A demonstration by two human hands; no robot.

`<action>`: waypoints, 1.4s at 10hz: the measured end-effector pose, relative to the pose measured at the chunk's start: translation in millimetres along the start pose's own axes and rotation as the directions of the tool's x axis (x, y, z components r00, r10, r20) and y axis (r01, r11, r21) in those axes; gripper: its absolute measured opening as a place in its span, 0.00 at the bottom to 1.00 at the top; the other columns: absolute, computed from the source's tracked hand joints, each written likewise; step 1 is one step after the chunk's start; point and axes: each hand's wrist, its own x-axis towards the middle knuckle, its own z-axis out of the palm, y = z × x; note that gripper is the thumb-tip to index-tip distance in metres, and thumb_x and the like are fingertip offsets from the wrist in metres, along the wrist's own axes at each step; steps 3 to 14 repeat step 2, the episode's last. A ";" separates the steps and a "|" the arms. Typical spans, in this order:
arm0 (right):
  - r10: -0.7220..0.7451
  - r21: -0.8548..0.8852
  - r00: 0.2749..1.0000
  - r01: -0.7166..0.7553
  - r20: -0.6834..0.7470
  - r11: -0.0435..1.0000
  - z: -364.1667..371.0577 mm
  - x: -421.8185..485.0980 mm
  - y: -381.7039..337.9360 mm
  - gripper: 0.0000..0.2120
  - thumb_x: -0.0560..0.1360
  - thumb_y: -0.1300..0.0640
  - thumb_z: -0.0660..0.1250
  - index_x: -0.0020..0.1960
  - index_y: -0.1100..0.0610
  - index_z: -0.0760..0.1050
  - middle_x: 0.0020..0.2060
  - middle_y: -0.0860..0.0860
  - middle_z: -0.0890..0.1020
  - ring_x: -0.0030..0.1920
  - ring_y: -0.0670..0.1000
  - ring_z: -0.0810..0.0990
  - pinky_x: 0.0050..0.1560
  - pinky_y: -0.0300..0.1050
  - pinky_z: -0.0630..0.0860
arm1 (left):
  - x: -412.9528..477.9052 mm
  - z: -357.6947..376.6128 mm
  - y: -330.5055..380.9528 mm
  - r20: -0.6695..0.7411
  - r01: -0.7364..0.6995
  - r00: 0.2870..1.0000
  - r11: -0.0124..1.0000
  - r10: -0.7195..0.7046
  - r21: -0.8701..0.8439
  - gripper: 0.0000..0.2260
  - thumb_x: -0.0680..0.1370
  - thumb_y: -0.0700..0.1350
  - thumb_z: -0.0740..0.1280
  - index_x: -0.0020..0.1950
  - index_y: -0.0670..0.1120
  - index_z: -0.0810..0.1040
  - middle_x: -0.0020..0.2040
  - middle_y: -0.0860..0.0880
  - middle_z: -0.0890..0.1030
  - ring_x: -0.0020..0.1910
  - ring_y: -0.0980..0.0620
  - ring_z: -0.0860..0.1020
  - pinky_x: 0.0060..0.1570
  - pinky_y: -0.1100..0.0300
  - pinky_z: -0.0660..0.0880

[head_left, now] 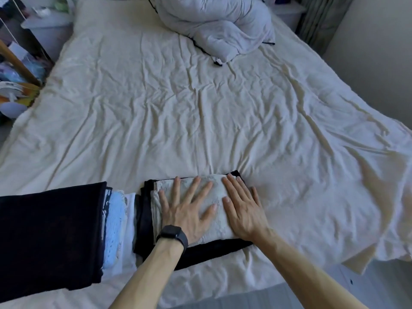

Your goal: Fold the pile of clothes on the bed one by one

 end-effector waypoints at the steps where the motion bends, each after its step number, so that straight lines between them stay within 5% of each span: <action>1: -0.011 0.023 1.000 0.012 -0.010 1.000 5.1 -5.1 0.7 0.28 0.83 0.37 0.36 0.82 0.39 0.44 0.80 0.36 0.43 0.79 0.37 0.37 0.81 0.53 0.41 | -4.2 -1.1 0.7 0.021 -0.001 1.000 0.999 0.000 0.033 0.30 0.75 0.72 0.39 0.77 0.71 0.41 0.80 0.65 0.40 0.80 0.43 0.37 0.72 0.30 0.38; 2: -0.025 0.067 0.998 0.021 0.054 0.998 -15.8 -4.7 -6.6 0.28 0.84 0.39 0.45 0.82 0.41 0.46 0.81 0.37 0.45 0.81 0.41 0.41 0.80 0.57 0.47 | -7.4 -11.1 5.0 0.056 -0.014 0.998 0.999 0.012 0.039 0.30 0.76 0.72 0.40 0.77 0.70 0.40 0.80 0.64 0.41 0.80 0.44 0.38 0.73 0.30 0.41; 14: -0.025 0.067 0.998 0.021 0.054 0.998 -15.8 -4.7 -6.6 0.28 0.84 0.39 0.45 0.82 0.41 0.46 0.81 0.37 0.45 0.81 0.41 0.41 0.80 0.57 0.47 | -7.4 -11.1 5.0 0.056 -0.014 0.998 0.999 0.012 0.039 0.30 0.76 0.72 0.40 0.77 0.70 0.40 0.80 0.64 0.41 0.80 0.44 0.38 0.73 0.30 0.41</action>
